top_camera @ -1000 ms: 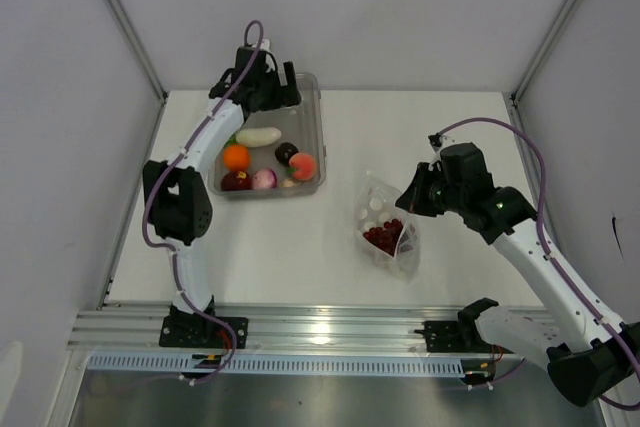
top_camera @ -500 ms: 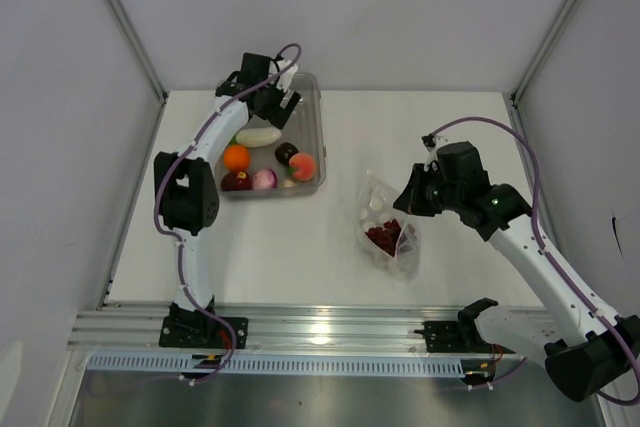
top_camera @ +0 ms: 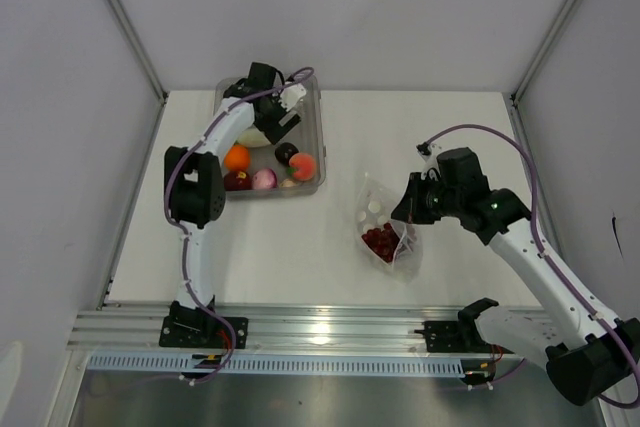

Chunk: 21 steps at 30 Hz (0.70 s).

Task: Place the food in the zip-top bag and seal the zipper
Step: Pick up the fake vegetable from the bin.

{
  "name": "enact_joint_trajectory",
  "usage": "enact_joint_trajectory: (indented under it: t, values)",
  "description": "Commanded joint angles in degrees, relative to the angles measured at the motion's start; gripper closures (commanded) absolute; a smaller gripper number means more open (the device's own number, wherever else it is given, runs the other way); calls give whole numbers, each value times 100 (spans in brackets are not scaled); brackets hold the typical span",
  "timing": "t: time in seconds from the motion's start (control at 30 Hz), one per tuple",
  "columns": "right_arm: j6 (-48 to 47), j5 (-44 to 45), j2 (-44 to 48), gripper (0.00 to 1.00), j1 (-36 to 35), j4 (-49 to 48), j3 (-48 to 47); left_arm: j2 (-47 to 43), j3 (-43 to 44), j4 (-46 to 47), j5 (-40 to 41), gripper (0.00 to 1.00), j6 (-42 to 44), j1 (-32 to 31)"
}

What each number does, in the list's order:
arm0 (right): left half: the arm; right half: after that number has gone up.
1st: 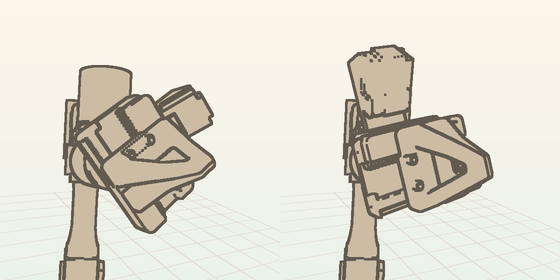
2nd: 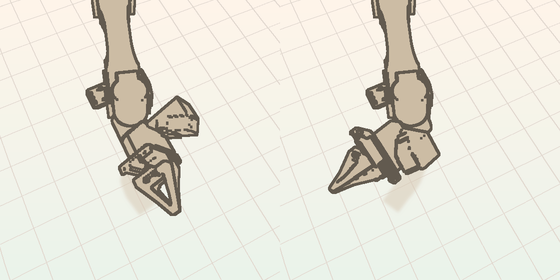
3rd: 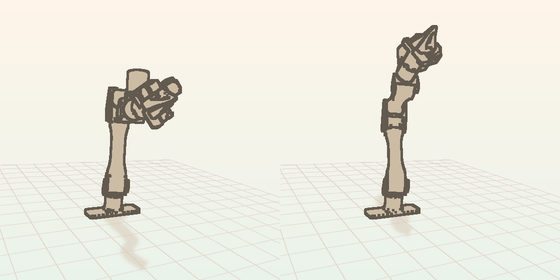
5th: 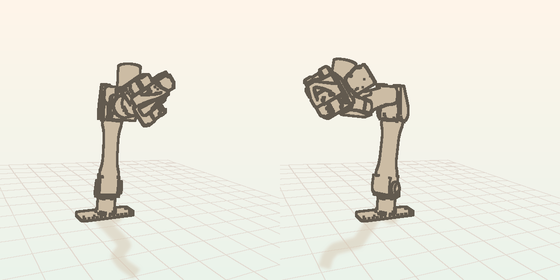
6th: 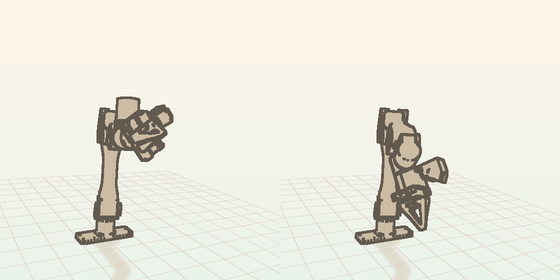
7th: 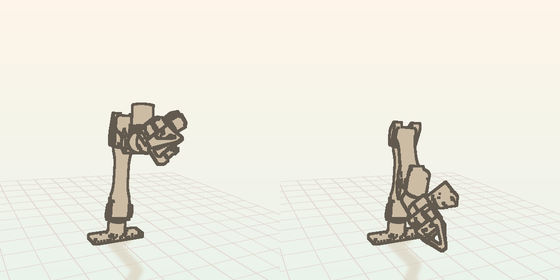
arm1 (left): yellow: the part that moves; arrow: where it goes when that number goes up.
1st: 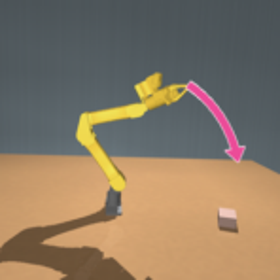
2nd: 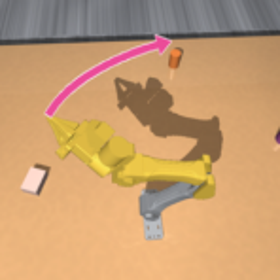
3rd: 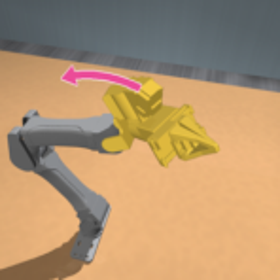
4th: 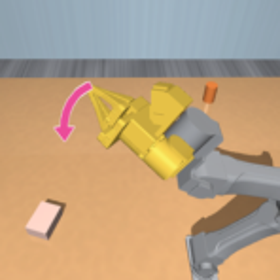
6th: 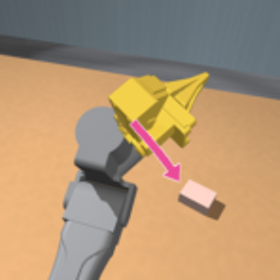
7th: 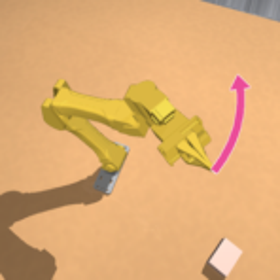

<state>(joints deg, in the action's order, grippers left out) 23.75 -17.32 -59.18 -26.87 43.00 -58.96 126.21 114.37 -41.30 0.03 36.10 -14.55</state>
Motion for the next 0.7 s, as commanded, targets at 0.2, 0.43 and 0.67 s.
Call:
enact_joint_trajectory:
  t: [0.2, 0.43, 0.67]
  values:
    - [-283, -377, 292, 100, 42, -99, 420, 439, 622, -573, -258, 1, 240, 48]
    - [-415, -430, 407, 100, 42, -108, 464, 641, 543, -599, -329, 3, 512, 101]
    - [-380, -737, 416, 100, 33, -161, 579, 896, 525, -678, -408, 6, 565, 259]
